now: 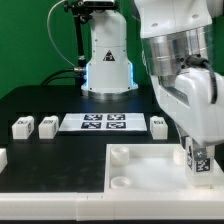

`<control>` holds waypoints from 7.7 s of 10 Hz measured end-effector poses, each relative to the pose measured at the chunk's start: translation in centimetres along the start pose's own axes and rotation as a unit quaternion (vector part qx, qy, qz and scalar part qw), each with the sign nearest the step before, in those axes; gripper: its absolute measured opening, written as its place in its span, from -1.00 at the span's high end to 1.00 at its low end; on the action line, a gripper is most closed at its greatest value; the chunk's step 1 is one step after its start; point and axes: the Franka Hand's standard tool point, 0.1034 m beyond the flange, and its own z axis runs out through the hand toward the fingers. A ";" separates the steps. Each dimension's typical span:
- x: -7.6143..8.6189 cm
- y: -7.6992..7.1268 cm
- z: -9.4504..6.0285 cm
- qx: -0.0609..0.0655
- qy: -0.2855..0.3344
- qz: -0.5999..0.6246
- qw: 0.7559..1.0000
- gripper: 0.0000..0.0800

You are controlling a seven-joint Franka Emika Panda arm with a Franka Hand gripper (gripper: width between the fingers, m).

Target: Assemble one leg

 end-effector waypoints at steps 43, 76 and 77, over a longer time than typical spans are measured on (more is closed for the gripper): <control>-0.5 0.0 1.5 -0.059 0.037 -0.407 0.911 0.27; -0.2 0.2 1.6 -0.009 0.046 0.229 0.972 0.26; -0.3 0.2 1.6 -0.008 0.048 0.251 0.967 0.26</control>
Offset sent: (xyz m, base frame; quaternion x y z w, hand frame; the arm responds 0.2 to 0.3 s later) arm 0.0045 0.0252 0.0028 0.0684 -0.0438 -0.3516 0.9326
